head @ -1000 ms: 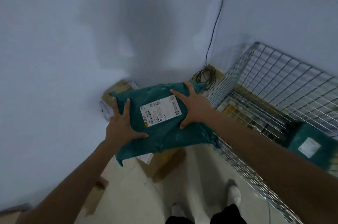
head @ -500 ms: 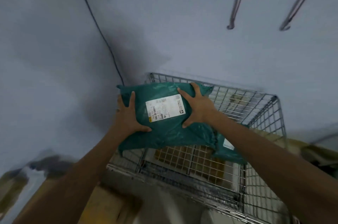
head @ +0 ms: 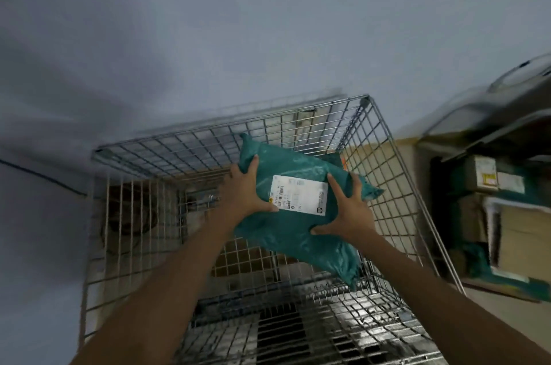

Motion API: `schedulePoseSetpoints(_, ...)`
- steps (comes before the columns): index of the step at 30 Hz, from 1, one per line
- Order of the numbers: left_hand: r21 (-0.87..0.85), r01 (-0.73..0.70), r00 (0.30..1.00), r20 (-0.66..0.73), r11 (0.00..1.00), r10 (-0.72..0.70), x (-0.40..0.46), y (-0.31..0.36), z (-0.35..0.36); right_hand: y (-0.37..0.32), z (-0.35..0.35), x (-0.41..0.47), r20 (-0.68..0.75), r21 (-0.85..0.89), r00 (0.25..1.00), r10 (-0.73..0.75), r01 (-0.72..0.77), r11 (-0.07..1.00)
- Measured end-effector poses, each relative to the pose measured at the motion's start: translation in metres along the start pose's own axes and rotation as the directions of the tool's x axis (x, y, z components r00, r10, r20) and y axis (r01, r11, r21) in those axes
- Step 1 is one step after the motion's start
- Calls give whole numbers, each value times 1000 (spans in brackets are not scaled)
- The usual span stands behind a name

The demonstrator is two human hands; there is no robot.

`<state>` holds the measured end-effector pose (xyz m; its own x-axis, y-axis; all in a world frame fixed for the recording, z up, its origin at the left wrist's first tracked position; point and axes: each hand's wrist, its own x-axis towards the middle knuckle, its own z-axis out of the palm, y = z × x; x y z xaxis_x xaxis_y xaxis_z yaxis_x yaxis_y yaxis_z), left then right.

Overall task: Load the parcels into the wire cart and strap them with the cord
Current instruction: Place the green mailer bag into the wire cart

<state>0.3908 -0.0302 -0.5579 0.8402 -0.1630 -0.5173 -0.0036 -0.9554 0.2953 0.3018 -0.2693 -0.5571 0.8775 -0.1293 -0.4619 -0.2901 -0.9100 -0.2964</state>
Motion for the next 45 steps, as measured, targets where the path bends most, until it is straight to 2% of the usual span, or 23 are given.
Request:
schedulePoseSetpoints(5, 187, -155, 986, 97, 970, 139, 80, 14, 50, 31, 77, 28, -44, 153, 972, 229, -220, 963)
schedulePoseSetpoints(10, 300, -273, 959, 160, 914, 234, 150, 31, 104, 54, 142, 59, -50, 289, 911, 409, -379, 879)
schedulePoseSetpoints(21, 371, -431, 901, 222, 822, 373, 258, 90, 178, 96, 216, 117, -37, 588, 767, 641, -502, 634)
schedulePoseSetpoints(29, 409, -530, 847, 303, 743, 437, 316, 133, 219, 120, 253, 152, 31, 695, 703, 711, -526, 490)
schedulePoseSetpoints(34, 460, -525, 850, 316, 716, 421, 325, 132, 237, 122, 253, 170, -2, 706, 721, 693, -490, 512)
schedulePoseSetpoints(37, 430, -509, 861, 244, 746, 447, 314, 126, 246, 122, 251, 175, 15, 728, 710, 704, -491, 479)
schedulePoseSetpoints(41, 380, -432, 888, 21, 818, 460, 275, 117, 260, 123, 246, 173, 10, 716, 723, 691, -487, 500)
schedulePoseSetpoints(43, 394, -399, 900, -2, 828, 435, 250, 101, 275, 123, 242, 172, 38, 676, 740, 672, -514, 527)
schedulePoseSetpoints(45, 381, -351, 929, 31, 855, 368, 227, 79, 285, 123, 236, 171, 95, 570, 774, 626, -558, 603)
